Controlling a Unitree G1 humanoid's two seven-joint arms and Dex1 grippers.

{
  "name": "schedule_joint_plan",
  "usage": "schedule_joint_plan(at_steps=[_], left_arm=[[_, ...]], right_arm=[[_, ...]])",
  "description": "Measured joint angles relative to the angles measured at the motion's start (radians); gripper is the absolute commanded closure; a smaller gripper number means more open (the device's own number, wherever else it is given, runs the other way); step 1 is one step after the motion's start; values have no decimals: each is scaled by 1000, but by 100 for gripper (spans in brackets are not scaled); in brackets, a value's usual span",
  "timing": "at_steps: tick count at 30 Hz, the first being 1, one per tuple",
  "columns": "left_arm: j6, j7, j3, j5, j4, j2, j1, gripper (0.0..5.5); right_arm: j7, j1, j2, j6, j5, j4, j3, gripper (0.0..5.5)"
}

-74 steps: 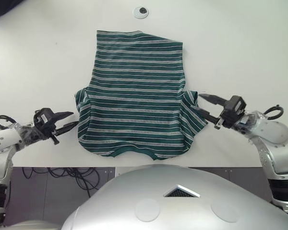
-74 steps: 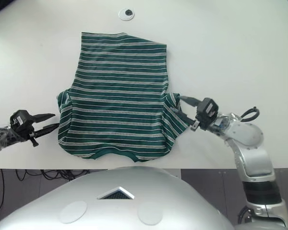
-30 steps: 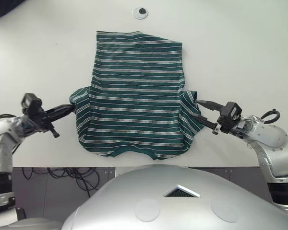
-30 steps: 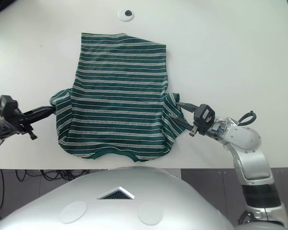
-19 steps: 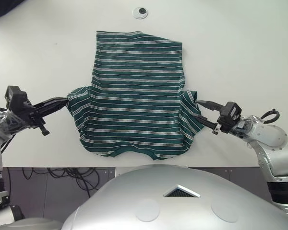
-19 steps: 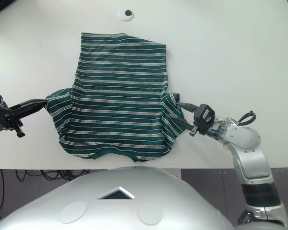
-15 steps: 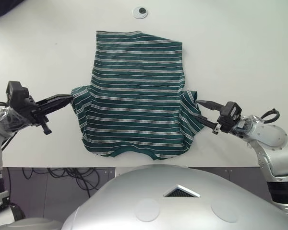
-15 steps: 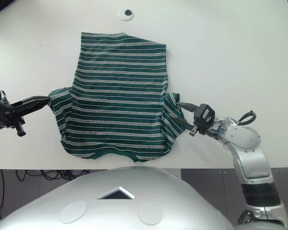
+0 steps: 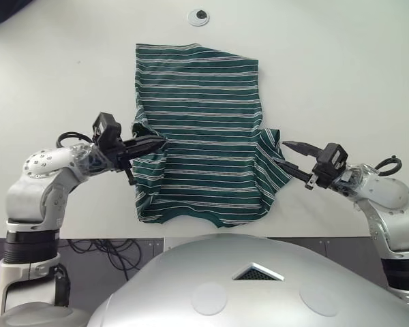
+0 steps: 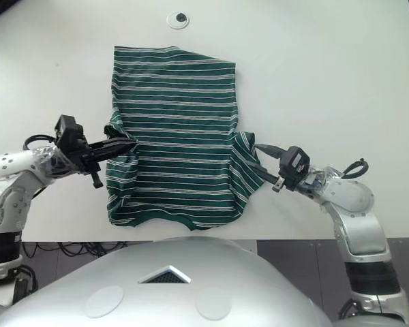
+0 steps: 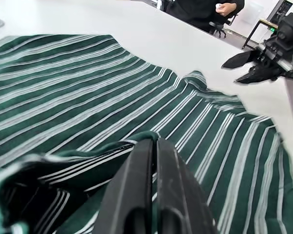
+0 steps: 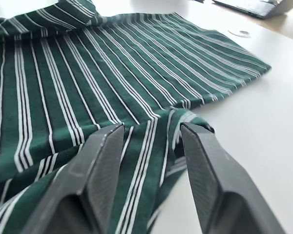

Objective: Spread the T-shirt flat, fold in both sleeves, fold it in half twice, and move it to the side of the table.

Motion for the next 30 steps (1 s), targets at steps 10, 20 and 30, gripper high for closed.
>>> schedule_joint_plan(at_steps=[10, 20, 30], left_arm=[[-40, 139, 1, 62, 1, -80, 20, 379], [-188, 139, 194, -32, -260, -110, 127, 376], [-611, -92, 317, 147, -17, -9, 285, 376]], right_arm=[[36, 119, -91, 480, 243, -32, -157, 337], [47, 86, -82, 574, 270, -34, -120, 420], [22, 64, -43, 595, 276, -36, -82, 546]])
